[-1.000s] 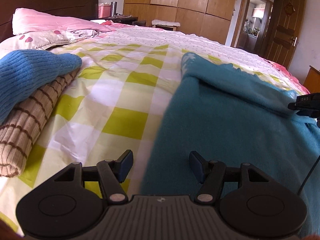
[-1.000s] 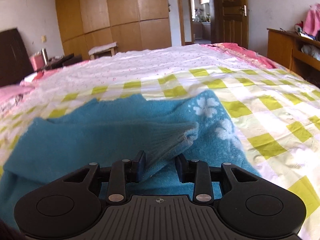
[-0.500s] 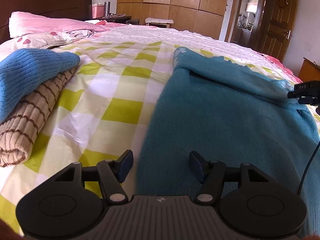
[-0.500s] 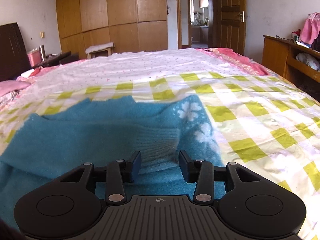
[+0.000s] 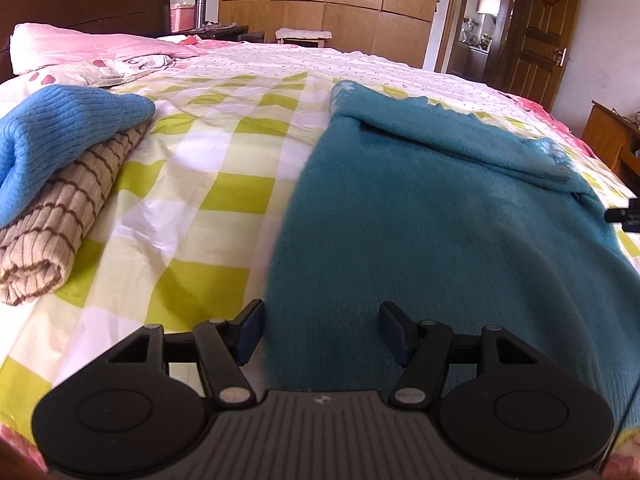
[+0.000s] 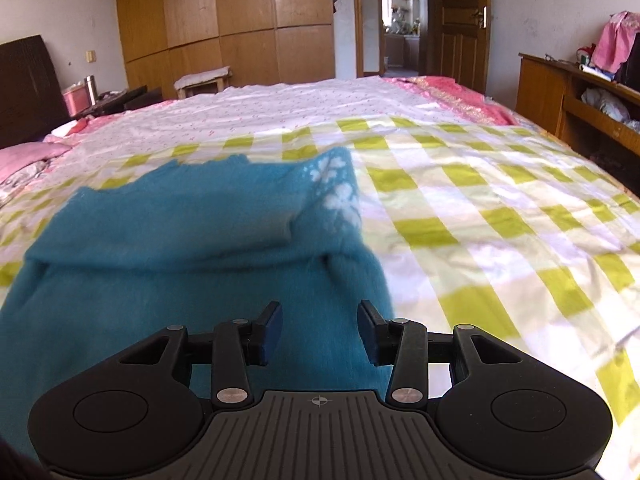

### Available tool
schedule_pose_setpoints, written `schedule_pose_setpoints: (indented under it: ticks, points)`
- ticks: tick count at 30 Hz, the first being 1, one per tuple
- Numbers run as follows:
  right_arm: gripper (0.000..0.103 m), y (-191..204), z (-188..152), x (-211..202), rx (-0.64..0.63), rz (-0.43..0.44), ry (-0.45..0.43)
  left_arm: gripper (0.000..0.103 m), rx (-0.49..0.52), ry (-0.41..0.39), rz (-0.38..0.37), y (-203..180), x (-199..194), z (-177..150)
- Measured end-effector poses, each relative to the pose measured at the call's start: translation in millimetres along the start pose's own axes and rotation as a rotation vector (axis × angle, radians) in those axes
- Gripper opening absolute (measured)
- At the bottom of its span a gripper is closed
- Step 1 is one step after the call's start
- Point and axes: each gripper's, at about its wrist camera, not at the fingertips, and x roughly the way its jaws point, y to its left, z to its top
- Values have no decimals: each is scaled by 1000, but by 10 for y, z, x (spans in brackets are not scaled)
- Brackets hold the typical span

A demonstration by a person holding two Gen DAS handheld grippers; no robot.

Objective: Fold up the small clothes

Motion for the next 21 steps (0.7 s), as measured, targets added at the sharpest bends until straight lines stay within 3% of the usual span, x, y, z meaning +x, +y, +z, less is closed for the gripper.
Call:
schedule_pose_setpoints:
  ticks: [10, 21]
  points:
    - [41, -229, -516, -552, 17, 38, 91, 67, 26, 6, -20, -46, -144, -123]
    - [41, -417, -791, -766, 67, 48, 164, 67, 36, 14, -42, -62, -224, -195]
